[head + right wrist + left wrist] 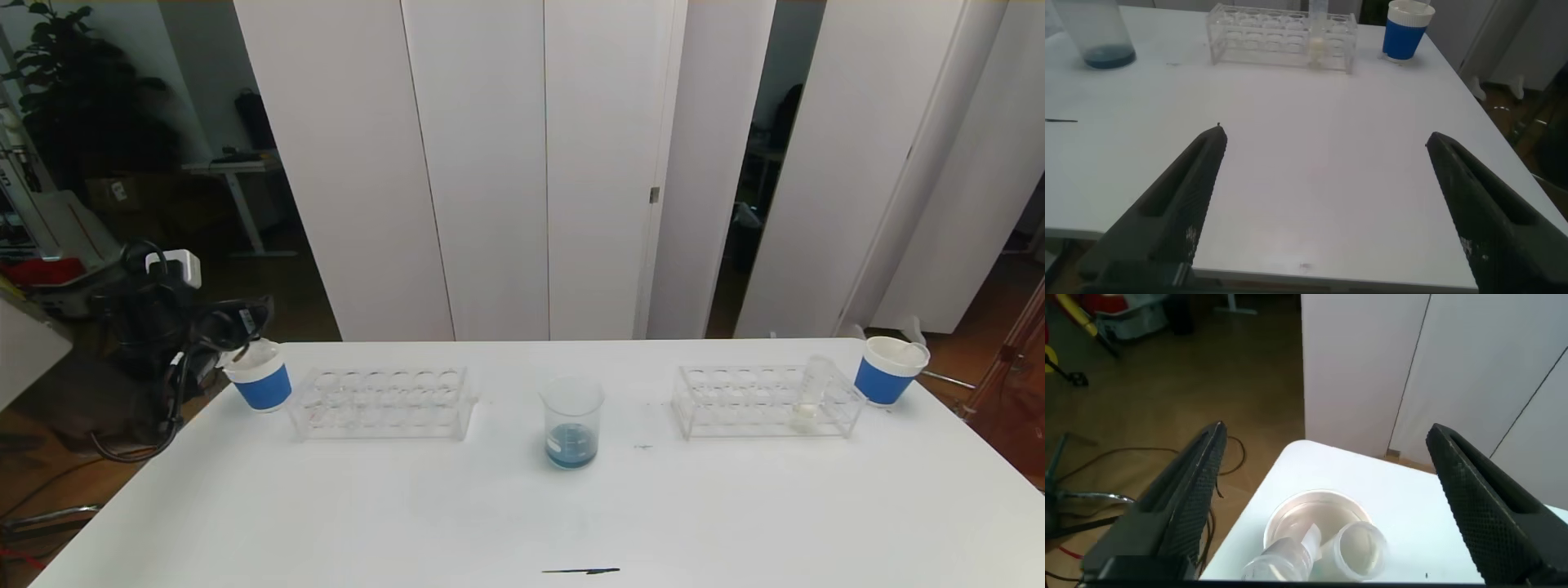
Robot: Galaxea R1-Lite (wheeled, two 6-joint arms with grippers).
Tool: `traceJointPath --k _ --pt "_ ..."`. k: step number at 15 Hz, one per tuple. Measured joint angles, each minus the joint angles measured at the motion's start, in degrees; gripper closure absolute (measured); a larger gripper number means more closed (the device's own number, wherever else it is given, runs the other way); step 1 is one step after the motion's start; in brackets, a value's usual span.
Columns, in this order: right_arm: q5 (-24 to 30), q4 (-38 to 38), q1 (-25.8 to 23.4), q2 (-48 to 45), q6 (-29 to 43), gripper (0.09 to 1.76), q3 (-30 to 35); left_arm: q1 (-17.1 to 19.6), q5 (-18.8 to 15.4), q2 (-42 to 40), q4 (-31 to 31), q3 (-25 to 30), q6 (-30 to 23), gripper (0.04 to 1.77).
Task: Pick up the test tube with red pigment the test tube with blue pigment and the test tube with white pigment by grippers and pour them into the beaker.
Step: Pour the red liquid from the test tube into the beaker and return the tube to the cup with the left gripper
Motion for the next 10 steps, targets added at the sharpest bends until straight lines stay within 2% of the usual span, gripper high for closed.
traceJointPath --k 2,6,8,10 --pt "0.00 0.02 0.00 0.00 0.00 0.10 0.00 -0.40 -1.39 -4.47 1.79 0.71 0.91 0.06" --pt "0.00 0.00 0.00 0.00 0.02 0.10 0.00 -1.45 -2.10 -17.90 9.92 3.74 0.79 0.06" --pt "0.00 0.00 0.00 0.00 0.00 0.10 0.00 -3.15 -1.16 -26.08 14.31 7.25 0.91 0.06" --pt "-0.02 0.00 0.00 0.00 0.00 0.10 0.00 -5.53 0.96 -34.77 17.04 13.90 1.13 0.06"
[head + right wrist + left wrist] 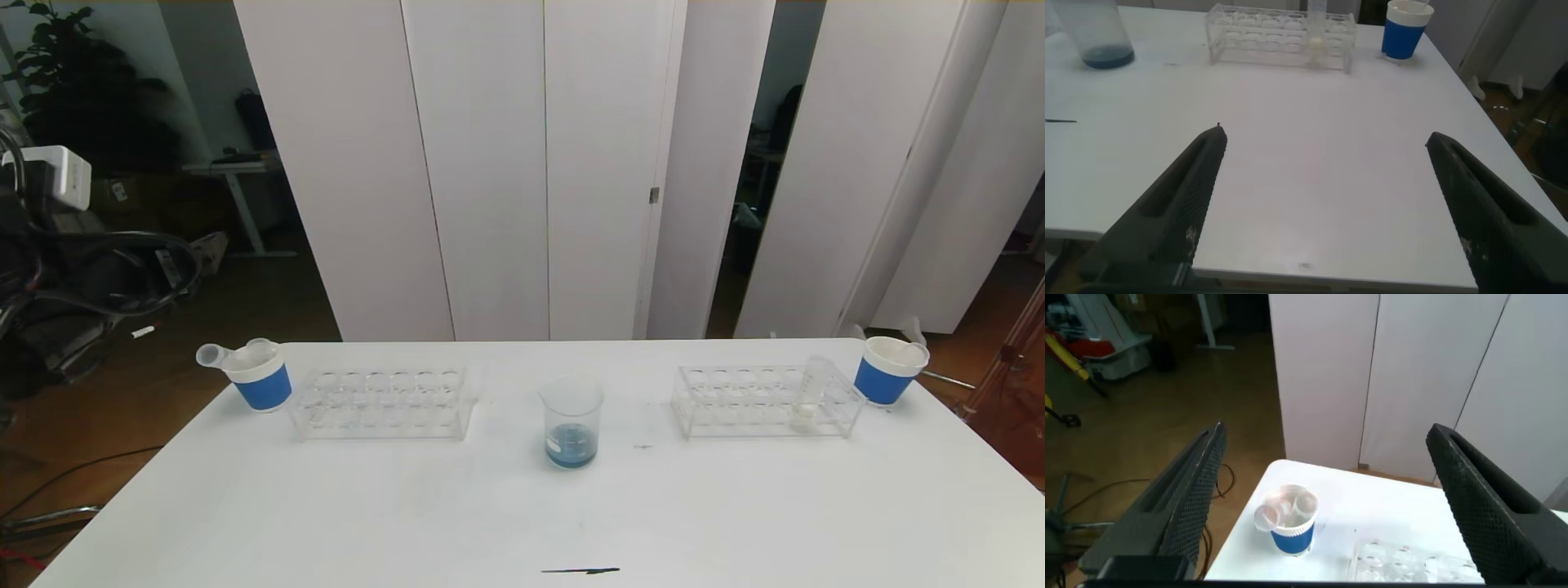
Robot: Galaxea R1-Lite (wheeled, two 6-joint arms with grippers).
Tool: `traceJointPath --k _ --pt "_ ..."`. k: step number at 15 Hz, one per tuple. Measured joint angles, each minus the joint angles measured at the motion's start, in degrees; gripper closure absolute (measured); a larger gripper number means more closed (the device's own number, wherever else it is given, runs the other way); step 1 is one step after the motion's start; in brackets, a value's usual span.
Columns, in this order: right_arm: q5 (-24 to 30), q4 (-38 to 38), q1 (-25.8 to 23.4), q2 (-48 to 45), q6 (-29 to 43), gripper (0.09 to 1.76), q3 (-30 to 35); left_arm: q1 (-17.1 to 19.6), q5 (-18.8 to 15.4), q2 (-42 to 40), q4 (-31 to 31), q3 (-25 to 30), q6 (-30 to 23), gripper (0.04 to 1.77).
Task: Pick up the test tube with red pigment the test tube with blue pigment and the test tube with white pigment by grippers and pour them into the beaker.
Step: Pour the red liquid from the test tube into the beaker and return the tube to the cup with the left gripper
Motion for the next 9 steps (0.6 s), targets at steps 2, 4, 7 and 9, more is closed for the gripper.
traceJointPath --k 2,4,7,9 --pt "0.00 0.00 0.00 0.00 0.02 0.10 0.00 -2.01 1.87 -9.45 3.78 7.35 0.22 0.06" --pt "0.02 0.02 0.00 0.00 0.00 0.10 0.00 -3.45 3.41 -19.08 11.06 12.25 0.55 0.06" --pt "0.02 0.02 0.00 0.00 0.02 0.10 0.00 -6.90 5.92 -34.49 22.99 16.59 1.89 0.06" --pt "0.02 0.00 0.00 0.00 0.00 0.10 0.00 -8.97 6.53 -45.64 28.47 19.61 5.03 0.06"
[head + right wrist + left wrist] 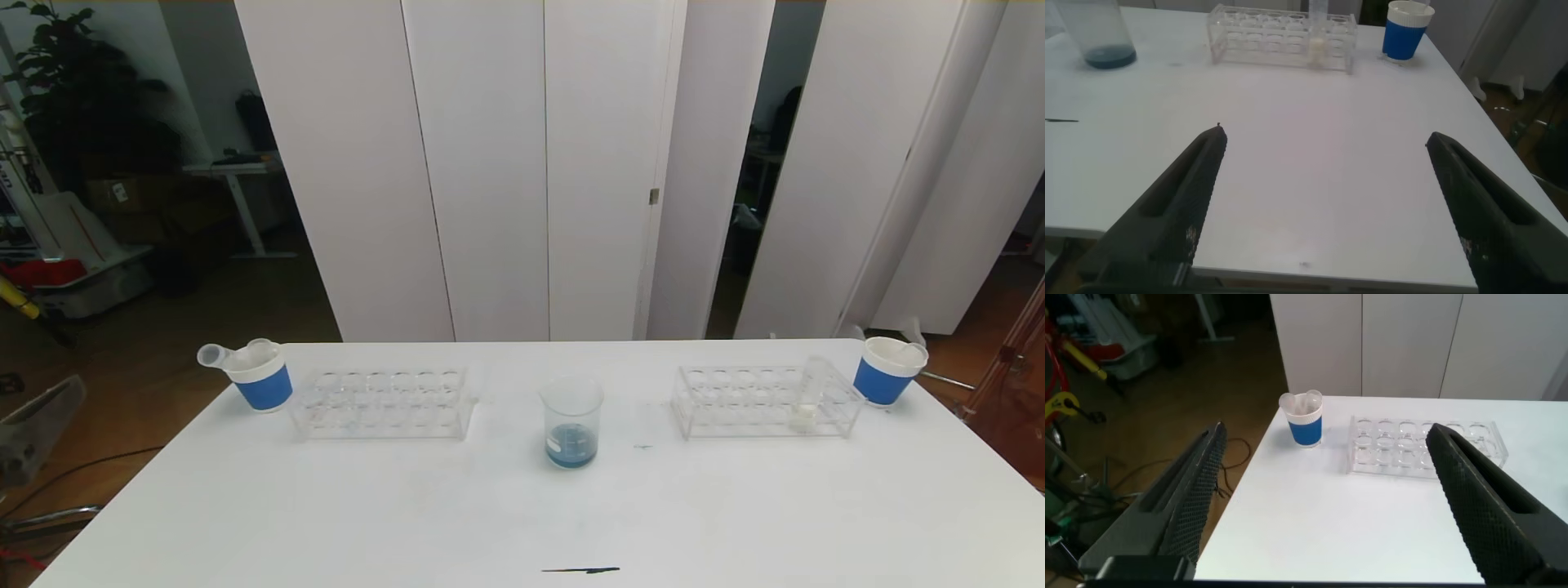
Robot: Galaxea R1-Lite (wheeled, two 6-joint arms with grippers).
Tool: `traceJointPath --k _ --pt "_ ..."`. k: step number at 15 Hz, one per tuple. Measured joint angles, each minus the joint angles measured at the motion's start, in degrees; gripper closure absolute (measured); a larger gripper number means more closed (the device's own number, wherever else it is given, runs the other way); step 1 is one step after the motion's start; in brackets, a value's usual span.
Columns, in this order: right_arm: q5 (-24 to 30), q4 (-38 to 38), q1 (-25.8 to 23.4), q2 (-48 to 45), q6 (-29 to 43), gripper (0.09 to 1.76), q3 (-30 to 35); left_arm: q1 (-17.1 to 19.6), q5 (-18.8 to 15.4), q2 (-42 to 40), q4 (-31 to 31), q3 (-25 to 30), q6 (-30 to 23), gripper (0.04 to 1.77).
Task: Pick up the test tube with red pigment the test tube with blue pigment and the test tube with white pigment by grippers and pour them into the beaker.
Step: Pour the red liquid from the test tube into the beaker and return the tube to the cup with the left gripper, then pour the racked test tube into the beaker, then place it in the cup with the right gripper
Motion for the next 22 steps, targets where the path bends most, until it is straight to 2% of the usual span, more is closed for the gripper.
traceJointPath --k 5,8,10,12,14,16,18,22 --pt "-0.02 0.02 0.00 0.00 0.00 0.10 0.00 -0.96 -2.79 -27.16 22.76 5.52 4.36 0.06" --pt "0.00 0.02 0.00 0.00 0.02 0.10 0.00 -0.34 -9.05 -38.57 27.92 10.15 4.55 0.06" --pt "0.00 0.00 0.00 0.00 0.00 0.10 0.00 -0.15 -10.51 -42.34 28.38 13.76 3.67 0.06" --pt "0.00 0.02 0.00 0.00 0.00 0.10 0.00 -0.06 -10.84 -44.13 27.34 17.79 0.28 0.06" --pt "0.00 0.02 0.00 0.00 0.00 0.10 0.00 -0.02 -11.08 -44.91 22.43 21.42 -3.36 0.06" --pt "0.00 0.00 0.00 0.00 0.00 0.10 0.00 -0.02 -14.25 -45.12 16.66 25.17 -6.01 0.06" --pt "-0.02 0.00 0.00 0.00 0.00 0.10 0.00 0.00 -14.71 -45.25 15.77 27.10 -7.09 0.06" --pt "0.00 0.00 0.00 0.00 0.02 0.10 0.00 0.00 -14.76 -45.30 15.84 27.62 -7.05 0.06"
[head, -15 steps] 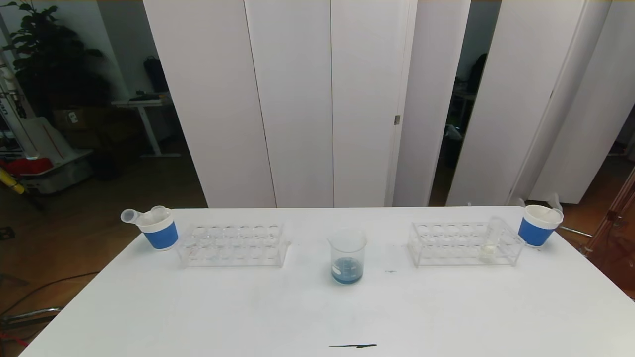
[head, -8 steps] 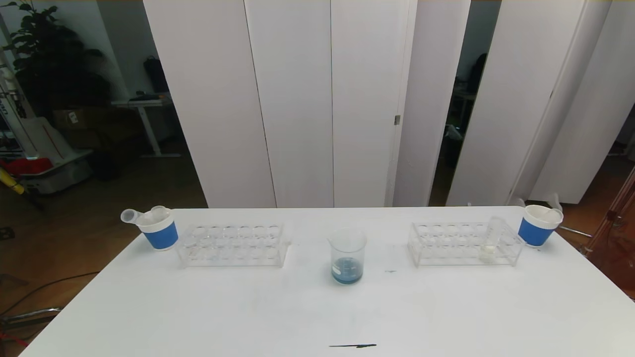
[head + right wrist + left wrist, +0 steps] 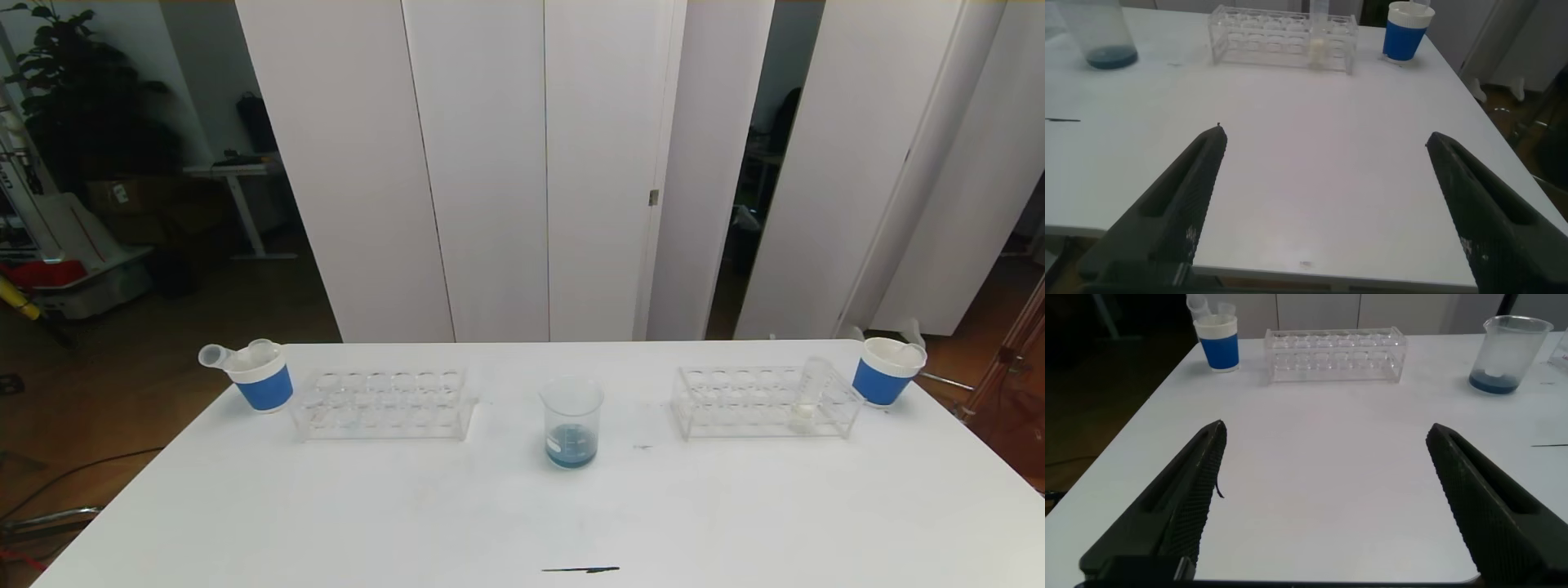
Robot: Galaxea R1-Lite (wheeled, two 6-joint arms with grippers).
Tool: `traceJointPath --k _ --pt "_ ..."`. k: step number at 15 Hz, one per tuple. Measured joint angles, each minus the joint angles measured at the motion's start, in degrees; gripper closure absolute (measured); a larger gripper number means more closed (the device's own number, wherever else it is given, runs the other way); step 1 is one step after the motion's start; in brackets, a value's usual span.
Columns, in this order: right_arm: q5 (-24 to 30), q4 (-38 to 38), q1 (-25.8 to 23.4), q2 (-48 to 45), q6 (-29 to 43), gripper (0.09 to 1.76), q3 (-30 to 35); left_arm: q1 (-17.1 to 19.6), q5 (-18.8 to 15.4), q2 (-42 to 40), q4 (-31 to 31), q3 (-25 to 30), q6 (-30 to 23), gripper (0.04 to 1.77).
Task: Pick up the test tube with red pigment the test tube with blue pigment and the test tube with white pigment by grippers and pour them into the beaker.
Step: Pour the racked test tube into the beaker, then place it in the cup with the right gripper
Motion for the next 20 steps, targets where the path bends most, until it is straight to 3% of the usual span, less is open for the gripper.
traceJointPath --k 20 --pt "-0.22 0.85 -0.02 0.07 0.00 0.10 -0.20 0.00 0.00 0.05 0.05 0.05 0.00 0.06"
